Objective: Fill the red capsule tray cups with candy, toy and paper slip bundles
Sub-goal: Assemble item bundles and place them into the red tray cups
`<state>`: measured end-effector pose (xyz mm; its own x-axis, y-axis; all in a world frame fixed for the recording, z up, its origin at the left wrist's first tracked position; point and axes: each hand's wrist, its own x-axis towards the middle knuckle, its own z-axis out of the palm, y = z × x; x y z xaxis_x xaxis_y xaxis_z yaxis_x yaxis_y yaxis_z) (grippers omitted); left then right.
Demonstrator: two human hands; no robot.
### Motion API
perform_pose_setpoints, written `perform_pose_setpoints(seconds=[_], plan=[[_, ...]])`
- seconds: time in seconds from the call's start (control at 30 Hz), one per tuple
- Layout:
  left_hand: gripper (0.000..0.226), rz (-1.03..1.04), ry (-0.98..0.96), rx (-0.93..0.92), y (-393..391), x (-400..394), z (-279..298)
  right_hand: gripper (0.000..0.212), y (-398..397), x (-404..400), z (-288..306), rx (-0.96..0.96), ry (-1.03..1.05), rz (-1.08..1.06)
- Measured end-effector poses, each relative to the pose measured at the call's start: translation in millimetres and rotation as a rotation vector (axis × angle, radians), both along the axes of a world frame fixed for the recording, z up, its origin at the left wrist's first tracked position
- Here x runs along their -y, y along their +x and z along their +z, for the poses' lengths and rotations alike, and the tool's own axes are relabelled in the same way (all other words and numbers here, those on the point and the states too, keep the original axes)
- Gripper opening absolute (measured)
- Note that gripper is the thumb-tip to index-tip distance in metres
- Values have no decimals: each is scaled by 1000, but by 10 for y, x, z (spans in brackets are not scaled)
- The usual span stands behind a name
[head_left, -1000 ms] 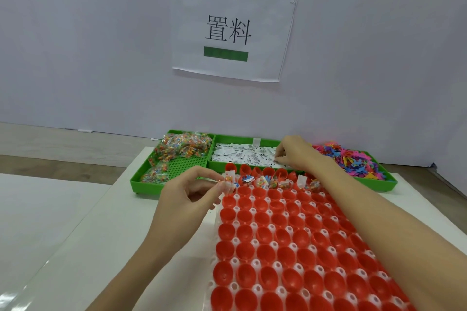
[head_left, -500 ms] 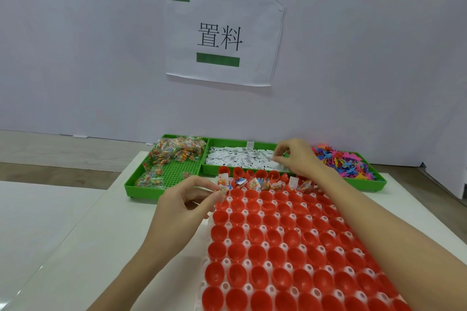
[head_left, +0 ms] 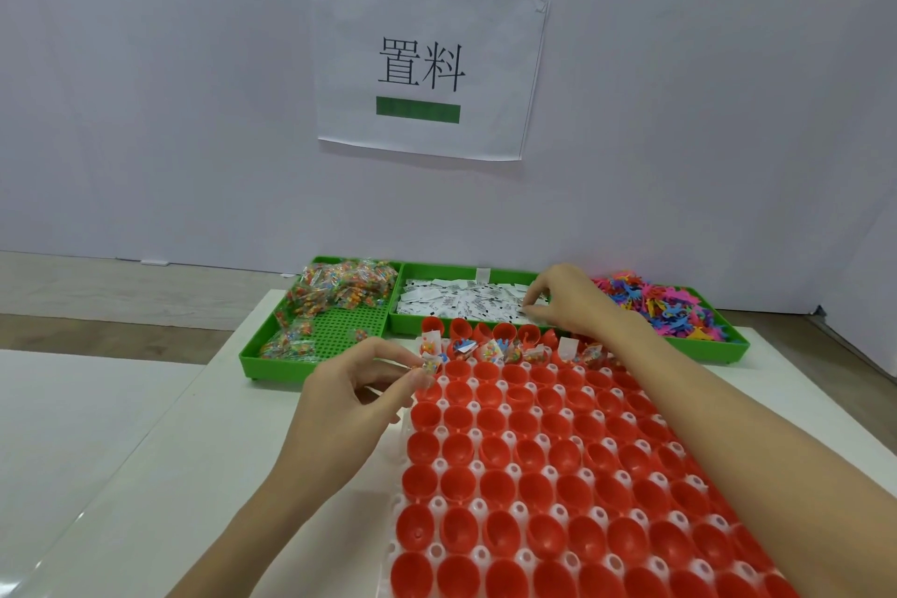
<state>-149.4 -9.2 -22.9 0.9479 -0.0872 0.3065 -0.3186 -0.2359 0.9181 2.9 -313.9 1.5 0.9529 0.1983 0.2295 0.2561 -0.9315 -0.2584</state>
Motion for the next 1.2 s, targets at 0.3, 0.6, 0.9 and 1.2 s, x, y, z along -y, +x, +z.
perform_pose_setpoints(seconds=[0.3,0.6,0.9,1.2], plan=[[15,-15,-125,-26,-62,21,84,10,-335,-108,274,99,308,-47],[17,-170,-364,-211,-331,238,196,15,-1836,-564,308,7,585,206],[25,-235,-203,-236,-453,330,237,15,-2206,-678,121,191,604,126],[22,-219,-287,-240,-533,432,219,16,-2279,-704,151,158,677,173]])
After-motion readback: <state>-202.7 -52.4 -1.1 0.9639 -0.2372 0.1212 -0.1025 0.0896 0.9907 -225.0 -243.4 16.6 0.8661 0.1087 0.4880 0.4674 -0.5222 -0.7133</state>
